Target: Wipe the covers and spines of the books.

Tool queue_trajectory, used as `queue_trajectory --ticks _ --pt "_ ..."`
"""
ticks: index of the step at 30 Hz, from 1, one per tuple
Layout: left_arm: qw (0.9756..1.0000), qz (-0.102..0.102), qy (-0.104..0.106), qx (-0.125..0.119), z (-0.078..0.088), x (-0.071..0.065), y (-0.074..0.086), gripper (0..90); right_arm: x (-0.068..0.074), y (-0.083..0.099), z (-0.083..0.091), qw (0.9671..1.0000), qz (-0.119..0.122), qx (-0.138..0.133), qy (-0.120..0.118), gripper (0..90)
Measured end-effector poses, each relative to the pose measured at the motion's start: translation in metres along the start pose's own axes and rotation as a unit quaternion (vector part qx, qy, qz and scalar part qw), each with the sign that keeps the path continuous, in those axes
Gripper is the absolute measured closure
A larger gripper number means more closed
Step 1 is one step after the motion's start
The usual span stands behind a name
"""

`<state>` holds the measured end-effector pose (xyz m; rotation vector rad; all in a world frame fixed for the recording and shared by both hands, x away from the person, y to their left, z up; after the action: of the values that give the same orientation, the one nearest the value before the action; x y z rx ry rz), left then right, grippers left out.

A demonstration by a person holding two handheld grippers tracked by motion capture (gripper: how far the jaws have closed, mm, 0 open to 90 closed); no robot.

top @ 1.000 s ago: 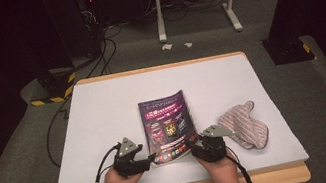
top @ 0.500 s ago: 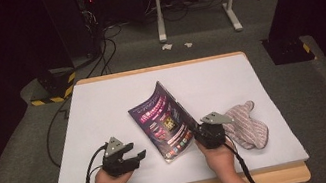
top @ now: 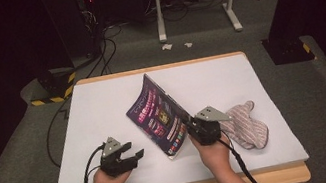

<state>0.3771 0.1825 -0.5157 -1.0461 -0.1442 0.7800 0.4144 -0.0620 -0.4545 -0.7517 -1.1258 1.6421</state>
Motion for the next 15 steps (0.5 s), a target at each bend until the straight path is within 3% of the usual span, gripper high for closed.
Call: queue_trajectory --ticks 8,15 --pt "1.0000 0.002 -0.001 -0.004 0.002 0.002 0.000 39.7 0.016 -0.022 0.013 0.9992 0.016 -0.036 -0.011 84.5" --pt "1.0000 0.005 -0.002 -0.007 0.003 0.003 0.000 39.3 0.015 -0.038 0.022 0.9976 0.024 -0.064 0.005 84.5"
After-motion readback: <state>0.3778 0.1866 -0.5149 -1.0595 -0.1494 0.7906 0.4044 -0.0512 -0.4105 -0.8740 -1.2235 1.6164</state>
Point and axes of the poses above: each handheld gripper's, and its own axes: z roughly backward along the jaws, y roughly out of its underside, x roughly to its left, the point moved 6 cm from there along -z, roughly forward along the jaws, and after that the axes turned 14 degrees about y, right-handed, at the moved point
